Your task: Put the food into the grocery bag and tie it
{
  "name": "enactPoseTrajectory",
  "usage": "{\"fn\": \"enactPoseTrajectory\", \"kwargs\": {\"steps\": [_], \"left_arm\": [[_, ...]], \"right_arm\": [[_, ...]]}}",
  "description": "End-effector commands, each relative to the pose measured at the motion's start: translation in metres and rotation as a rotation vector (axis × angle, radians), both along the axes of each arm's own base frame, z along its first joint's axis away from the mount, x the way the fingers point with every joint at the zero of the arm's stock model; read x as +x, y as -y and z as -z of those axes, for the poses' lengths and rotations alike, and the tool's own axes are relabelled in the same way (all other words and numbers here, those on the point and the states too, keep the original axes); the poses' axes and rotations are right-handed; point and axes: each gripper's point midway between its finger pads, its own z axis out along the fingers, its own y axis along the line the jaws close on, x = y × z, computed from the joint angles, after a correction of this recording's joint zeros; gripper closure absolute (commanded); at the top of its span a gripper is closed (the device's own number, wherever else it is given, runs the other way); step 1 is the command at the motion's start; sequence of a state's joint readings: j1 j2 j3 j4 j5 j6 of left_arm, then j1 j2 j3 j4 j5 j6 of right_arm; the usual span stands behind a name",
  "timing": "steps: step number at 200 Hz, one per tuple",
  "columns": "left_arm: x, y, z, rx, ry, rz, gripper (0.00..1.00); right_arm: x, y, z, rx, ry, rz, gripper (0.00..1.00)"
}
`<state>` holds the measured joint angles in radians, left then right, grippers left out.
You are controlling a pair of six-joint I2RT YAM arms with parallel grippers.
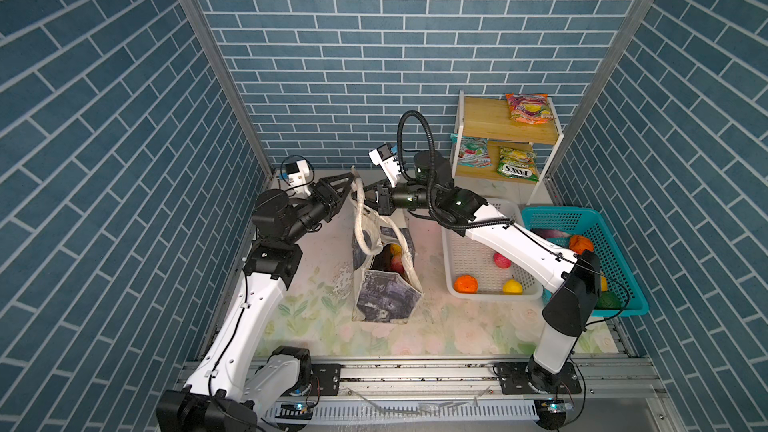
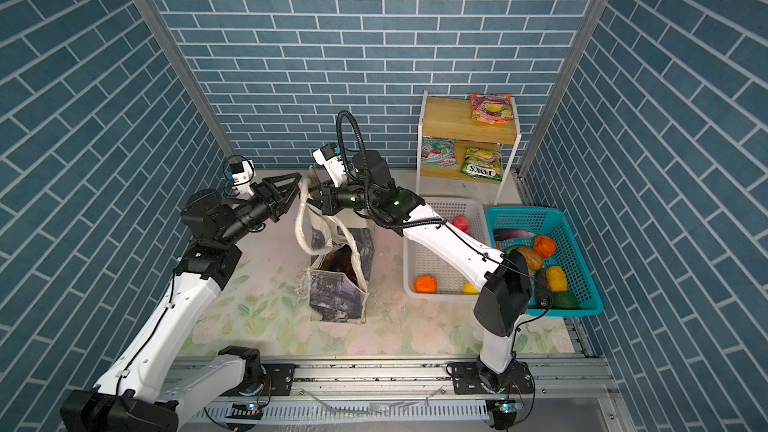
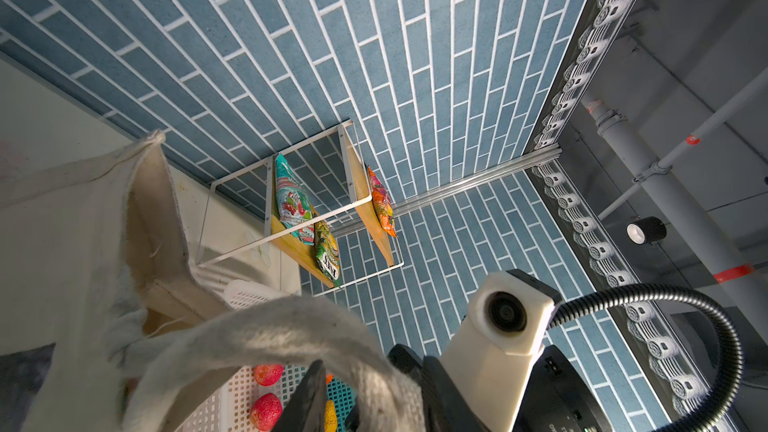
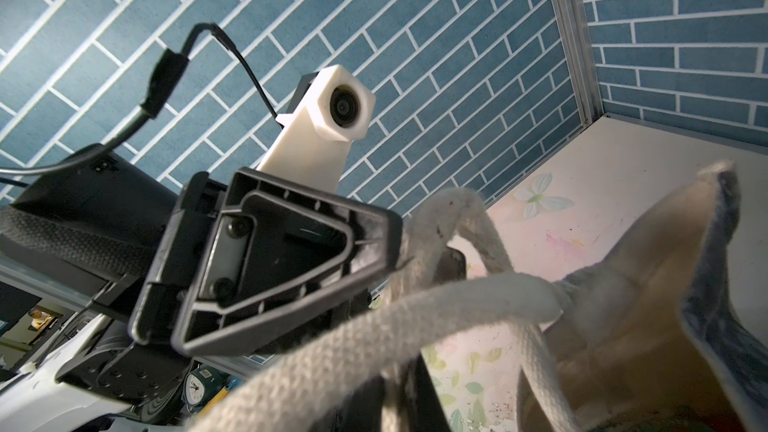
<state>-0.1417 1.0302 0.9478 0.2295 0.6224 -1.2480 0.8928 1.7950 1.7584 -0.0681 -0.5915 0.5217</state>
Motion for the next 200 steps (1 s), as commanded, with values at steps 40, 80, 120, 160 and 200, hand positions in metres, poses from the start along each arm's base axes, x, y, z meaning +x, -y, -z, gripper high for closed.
{"fn": "enactPoseTrajectory", "kwargs": {"steps": [40,80,120,160,200], "left_arm": [[-0.004,0.005,-0.008,0.020,0.042,0.029,0.71],[-0.010,0.005,-0.004,0.043,0.035,0.034,0.85],[-0.023,0.005,0.007,0.105,0.006,0.051,0.97],[-0.035,0.011,0.013,0.141,0.006,0.100,0.99],[-0.036,0.030,0.012,0.166,0.013,0.173,0.99]], "right_arm": [[-0.018,0.005,-0.001,-0.023,0.031,-0.049,1.00],[-0.019,0.008,-0.004,-0.024,0.043,-0.047,1.00],[-0.018,0.012,-0.009,-0.020,0.058,-0.026,0.87],[-0.016,0.018,-0.009,-0.044,0.077,0.005,0.74],[-0.016,0.031,-0.011,-0.065,0.107,0.049,0.68]]}}
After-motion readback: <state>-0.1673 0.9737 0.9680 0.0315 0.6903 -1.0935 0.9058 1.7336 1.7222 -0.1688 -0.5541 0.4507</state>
